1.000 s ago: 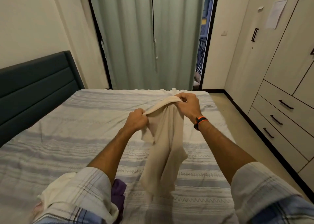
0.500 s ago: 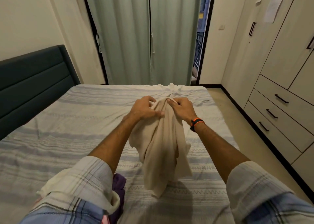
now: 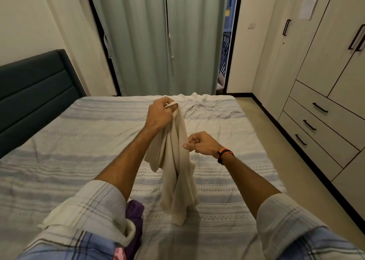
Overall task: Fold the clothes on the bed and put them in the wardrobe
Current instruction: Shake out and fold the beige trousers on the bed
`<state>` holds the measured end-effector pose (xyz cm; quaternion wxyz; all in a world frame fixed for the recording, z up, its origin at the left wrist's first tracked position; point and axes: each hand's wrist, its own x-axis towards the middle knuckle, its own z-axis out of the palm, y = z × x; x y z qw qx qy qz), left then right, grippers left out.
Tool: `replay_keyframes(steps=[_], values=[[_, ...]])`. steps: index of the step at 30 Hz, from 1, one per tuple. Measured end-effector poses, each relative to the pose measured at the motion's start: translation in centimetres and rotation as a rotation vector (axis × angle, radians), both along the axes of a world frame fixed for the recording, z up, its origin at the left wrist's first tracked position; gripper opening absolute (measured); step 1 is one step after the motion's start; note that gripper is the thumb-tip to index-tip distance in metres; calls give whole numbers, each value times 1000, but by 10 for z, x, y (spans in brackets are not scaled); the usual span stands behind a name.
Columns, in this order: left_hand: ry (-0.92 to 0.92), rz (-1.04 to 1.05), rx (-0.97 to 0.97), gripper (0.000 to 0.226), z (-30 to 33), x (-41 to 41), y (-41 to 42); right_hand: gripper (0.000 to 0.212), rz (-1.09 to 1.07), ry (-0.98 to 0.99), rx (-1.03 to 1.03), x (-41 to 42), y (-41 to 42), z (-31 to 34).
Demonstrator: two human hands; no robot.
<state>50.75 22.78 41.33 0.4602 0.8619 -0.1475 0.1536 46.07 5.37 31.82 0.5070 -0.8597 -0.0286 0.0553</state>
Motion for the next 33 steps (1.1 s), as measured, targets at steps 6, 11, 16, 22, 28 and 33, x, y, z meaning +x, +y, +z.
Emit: replay_keyframes(steps=[6,11,16,22,28,33], values=[[163,362,90,22,-18,18,33,30,-167,-69,145,10,-3,-2],[402,231,326,16,-52,20,57,27,-200,-231,194,20,-5,16],[387,-291,365,56,-46,-3,11,19,-67,-291,163,22,20,25],[201,-221,359,15,-41,-1,-5,38,-99,-242,179,18,4,26],[50,-10,206,16,-38,1,3,40,92,38,-158,2,-25,8],[97,153,233,14,-41,7,26,26,-87,2,150,-2,-23,12]])
